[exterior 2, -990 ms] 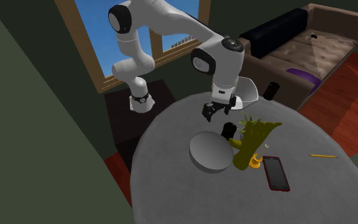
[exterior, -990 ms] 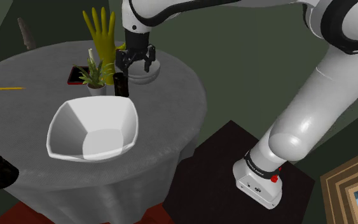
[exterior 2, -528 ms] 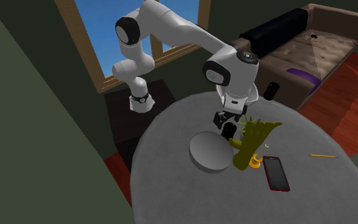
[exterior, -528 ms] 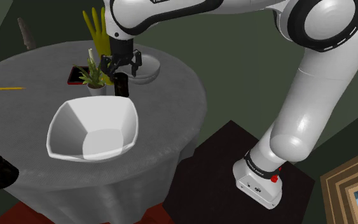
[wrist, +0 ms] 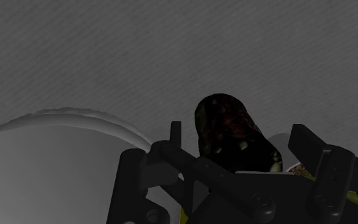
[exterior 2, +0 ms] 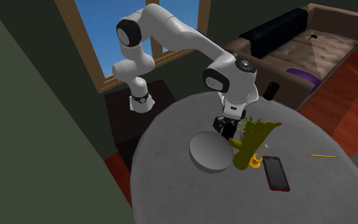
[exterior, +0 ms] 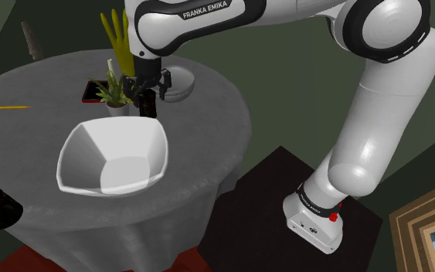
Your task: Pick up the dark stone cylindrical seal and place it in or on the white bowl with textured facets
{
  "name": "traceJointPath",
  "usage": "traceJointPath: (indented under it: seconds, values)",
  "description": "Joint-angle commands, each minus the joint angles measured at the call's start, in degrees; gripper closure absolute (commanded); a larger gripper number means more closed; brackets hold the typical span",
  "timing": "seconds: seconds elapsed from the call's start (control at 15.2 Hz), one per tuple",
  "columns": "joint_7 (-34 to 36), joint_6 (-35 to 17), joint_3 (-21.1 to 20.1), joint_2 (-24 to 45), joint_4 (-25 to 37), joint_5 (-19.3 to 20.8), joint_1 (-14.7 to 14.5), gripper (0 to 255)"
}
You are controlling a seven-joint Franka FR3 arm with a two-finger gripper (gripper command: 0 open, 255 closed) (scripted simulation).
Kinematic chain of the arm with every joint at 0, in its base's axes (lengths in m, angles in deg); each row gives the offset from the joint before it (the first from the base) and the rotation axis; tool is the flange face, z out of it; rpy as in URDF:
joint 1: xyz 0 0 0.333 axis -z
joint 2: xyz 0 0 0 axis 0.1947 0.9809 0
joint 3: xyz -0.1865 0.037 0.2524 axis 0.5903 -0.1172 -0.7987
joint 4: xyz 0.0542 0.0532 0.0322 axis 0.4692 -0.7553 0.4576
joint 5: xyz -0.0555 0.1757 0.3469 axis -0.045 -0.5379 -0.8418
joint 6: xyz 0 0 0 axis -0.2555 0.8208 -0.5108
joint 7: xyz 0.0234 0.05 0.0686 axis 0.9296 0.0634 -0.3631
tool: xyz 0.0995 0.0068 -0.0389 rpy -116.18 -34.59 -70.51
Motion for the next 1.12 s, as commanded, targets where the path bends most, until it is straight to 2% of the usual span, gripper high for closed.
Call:
traceJointPath:
  seconds: [0.0, 0.2, 0.26, 0.86, 1.06]
  values:
    - [0.01, -0.08, 0.00, -0.02, -0.09, 0.00, 0.00, 0]
    - [0.01, -0.07, 0.00, -0.01, -0.07, 0.00, 0.00, 0]
    - [0.01, -0.07, 0.00, -0.01, -0.07, 0.00, 0.00, 255]
    - [0.01, -0.08, 0.00, -0.02, -0.09, 0.00, 0.00, 255]
    - [-0.17, 2.01, -0.11, -0.66, 1.42, -0.32, 0.04, 255]
